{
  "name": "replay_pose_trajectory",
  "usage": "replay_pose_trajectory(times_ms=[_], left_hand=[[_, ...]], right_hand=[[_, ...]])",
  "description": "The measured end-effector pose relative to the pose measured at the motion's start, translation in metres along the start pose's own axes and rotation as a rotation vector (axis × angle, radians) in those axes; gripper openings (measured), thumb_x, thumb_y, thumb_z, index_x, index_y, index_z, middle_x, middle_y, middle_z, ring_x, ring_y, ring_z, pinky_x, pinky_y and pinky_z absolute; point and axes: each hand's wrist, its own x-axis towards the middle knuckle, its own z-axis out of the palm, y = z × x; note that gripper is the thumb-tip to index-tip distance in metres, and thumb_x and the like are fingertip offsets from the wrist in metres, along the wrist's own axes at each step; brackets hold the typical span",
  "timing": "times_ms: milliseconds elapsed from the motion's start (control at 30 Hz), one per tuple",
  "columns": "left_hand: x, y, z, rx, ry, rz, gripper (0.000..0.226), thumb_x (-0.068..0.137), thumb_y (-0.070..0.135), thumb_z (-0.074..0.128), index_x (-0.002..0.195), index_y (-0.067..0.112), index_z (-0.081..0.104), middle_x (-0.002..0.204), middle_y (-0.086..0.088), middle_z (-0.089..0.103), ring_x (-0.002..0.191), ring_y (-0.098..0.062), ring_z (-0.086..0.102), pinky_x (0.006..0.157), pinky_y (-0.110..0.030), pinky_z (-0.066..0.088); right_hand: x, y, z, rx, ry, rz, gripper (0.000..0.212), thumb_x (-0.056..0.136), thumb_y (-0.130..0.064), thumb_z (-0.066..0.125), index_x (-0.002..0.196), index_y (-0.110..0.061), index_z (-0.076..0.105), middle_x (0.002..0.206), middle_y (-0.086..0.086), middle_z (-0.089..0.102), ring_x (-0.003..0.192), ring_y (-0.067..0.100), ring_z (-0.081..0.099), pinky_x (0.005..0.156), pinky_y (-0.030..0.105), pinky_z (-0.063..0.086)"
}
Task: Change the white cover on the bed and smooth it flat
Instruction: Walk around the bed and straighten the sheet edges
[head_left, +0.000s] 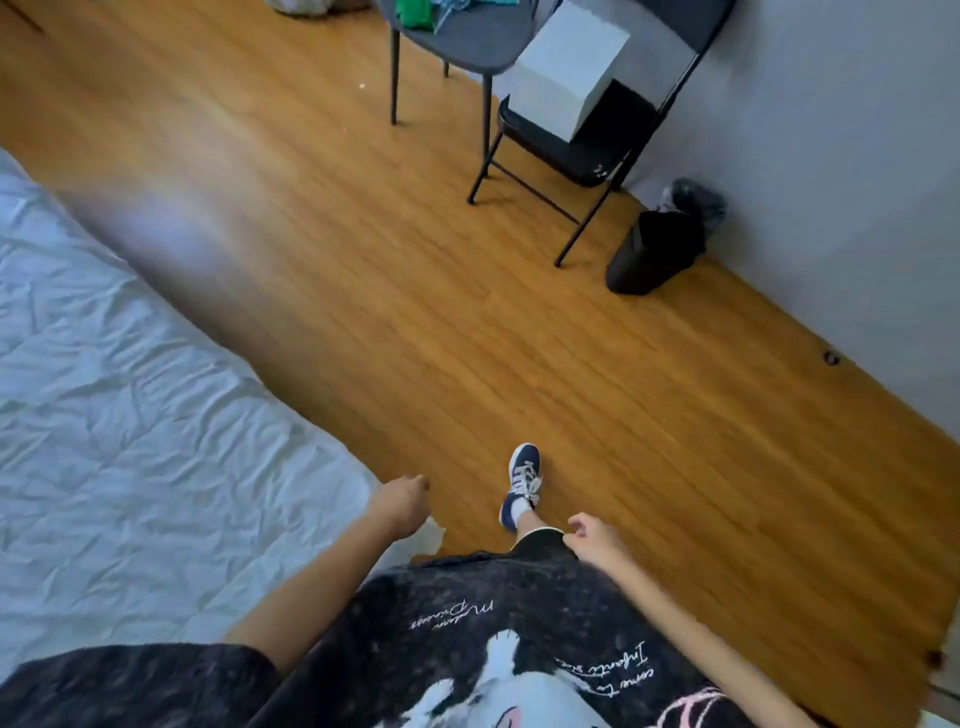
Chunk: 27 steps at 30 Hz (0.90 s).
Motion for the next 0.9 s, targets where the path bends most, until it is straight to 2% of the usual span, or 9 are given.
replay_pose_trajectory(times_ms=[67, 233, 400, 533, 600, 667, 767, 900], left_hand=[[0.014, 0.021, -0.024, -0.059, 0.018, -0.065, 0.037, 0.097, 0.024, 0.039, 0.129, 0.010, 0.050, 0.130, -0.011, 0.056, 0.114, -0.029, 0.055, 0.090, -0.035, 0.045], [0.051, 0.055, -0.081, -0.236, 0.097, -0.166, 0.038, 0.097, 0.031, 0.042, 0.131, 0.016, 0.051, 0.132, -0.006, 0.057, 0.120, -0.024, 0.054, 0.095, -0.032, 0.044], [0.085, 0.040, -0.132, -0.321, 0.141, -0.271, 0.029, 0.093, 0.027, 0.047, 0.117, 0.012, 0.053, 0.119, -0.009, 0.060, 0.110, -0.028, 0.057, 0.086, -0.033, 0.046], [0.125, 0.001, -0.185, -0.402, 0.151, -0.317, 0.034, 0.095, 0.031, 0.046, 0.124, 0.015, 0.053, 0.119, -0.008, 0.061, 0.106, -0.026, 0.059, 0.082, -0.033, 0.046], [0.152, -0.029, -0.220, -0.432, 0.153, -0.327, 0.032, 0.095, 0.030, 0.044, 0.121, 0.015, 0.054, 0.118, -0.007, 0.062, 0.103, -0.025, 0.060, 0.079, -0.032, 0.046], [0.172, -0.061, -0.264, -0.468, 0.154, -0.336, 0.032, 0.095, 0.031, 0.045, 0.120, 0.015, 0.055, 0.118, -0.007, 0.063, 0.102, -0.024, 0.060, 0.082, -0.034, 0.051], [0.188, -0.105, -0.331, -0.535, 0.196, -0.373, 0.033, 0.094, 0.031, 0.045, 0.123, 0.017, 0.056, 0.121, -0.004, 0.063, 0.104, -0.023, 0.060, 0.087, -0.037, 0.052], [0.212, -0.171, -0.422, -0.518, 0.251, -0.371, 0.040, 0.095, 0.027, 0.045, 0.133, 0.017, 0.051, 0.130, -0.004, 0.058, 0.113, -0.024, 0.057, 0.093, -0.036, 0.049]], right_hand=[[0.024, -0.016, -0.052, -0.035, -0.013, -0.001, 0.040, 0.093, -0.024, 0.054, 0.132, -0.015, 0.054, 0.132, 0.007, 0.058, 0.119, 0.023, 0.056, 0.093, 0.026, 0.042], [0.080, -0.082, -0.164, -0.159, 0.024, -0.106, 0.039, 0.093, -0.023, 0.052, 0.131, -0.015, 0.054, 0.128, 0.008, 0.060, 0.115, 0.026, 0.057, 0.091, 0.030, 0.044], [0.126, -0.187, -0.216, -0.288, -0.045, -0.240, 0.037, 0.094, -0.023, 0.051, 0.131, -0.015, 0.053, 0.127, 0.006, 0.060, 0.104, 0.023, 0.059, 0.082, 0.027, 0.044], [0.164, -0.288, -0.239, -0.380, -0.102, -0.312, 0.039, 0.096, -0.027, 0.052, 0.133, -0.016, 0.052, 0.131, 0.006, 0.057, 0.118, 0.024, 0.054, 0.093, 0.029, 0.042], [0.182, -0.339, -0.249, -0.398, -0.095, -0.318, 0.038, 0.096, -0.030, 0.051, 0.133, -0.019, 0.051, 0.132, 0.005, 0.055, 0.114, 0.023, 0.054, 0.091, 0.031, 0.044], [0.194, -0.390, -0.260, -0.408, -0.085, -0.304, 0.038, 0.097, -0.030, 0.050, 0.133, -0.018, 0.050, 0.131, 0.006, 0.054, 0.107, 0.021, 0.056, 0.088, 0.031, 0.046], [0.199, -0.468, -0.276, -0.477, -0.096, -0.300, 0.038, 0.097, -0.028, 0.051, 0.133, -0.016, 0.051, 0.133, 0.007, 0.054, 0.117, 0.023, 0.053, 0.095, 0.030, 0.043], [0.213, -0.591, -0.290, -0.489, -0.085, -0.368, 0.037, 0.095, -0.022, 0.052, 0.130, -0.012, 0.054, 0.128, 0.009, 0.059, 0.117, 0.025, 0.055, 0.090, 0.028, 0.041]])
